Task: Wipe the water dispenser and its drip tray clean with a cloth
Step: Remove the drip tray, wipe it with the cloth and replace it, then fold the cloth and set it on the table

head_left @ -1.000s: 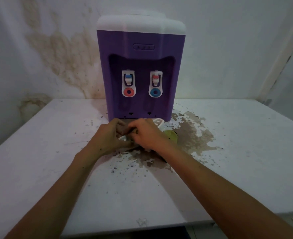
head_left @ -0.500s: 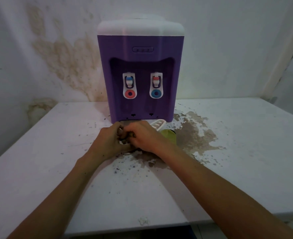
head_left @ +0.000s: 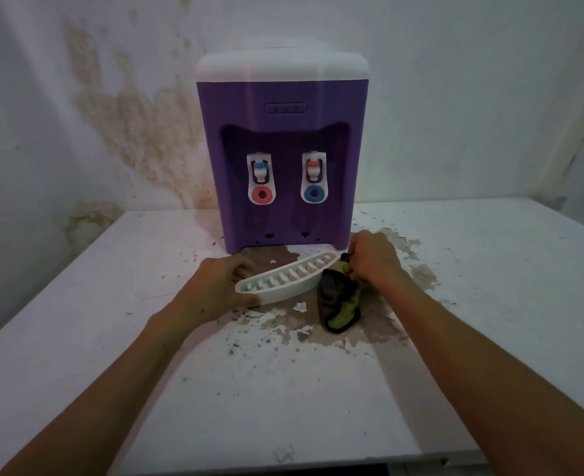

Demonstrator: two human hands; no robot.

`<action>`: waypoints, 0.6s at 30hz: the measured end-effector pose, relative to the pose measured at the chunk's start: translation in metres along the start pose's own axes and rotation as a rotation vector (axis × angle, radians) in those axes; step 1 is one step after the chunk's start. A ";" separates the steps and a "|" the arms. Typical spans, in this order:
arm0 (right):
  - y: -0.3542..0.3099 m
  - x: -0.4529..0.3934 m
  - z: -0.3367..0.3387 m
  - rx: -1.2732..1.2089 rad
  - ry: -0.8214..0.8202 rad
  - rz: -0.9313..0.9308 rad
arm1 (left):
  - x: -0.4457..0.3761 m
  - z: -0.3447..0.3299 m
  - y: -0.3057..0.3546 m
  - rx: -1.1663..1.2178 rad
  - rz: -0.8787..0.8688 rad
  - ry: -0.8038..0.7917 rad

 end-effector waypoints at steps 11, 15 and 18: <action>-0.014 0.007 0.027 -0.321 -0.047 0.223 | -0.032 0.015 0.003 -0.162 -0.116 -0.038; -0.035 0.012 0.008 -0.154 -0.187 0.359 | -0.049 0.021 0.002 -0.131 -0.140 -0.032; -0.034 0.007 -0.002 -0.050 -0.157 0.356 | -0.060 0.019 0.002 -0.129 -0.149 -0.044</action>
Point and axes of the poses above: each hand's wrist, its own x-axis away from the middle knuckle, its own z-axis out of the back of the hand, y = z × x, the point moved 6 cm from there along -x, towards the middle knuckle, and after that the axes turned 3 degrees about x, right-handed, at the moved point
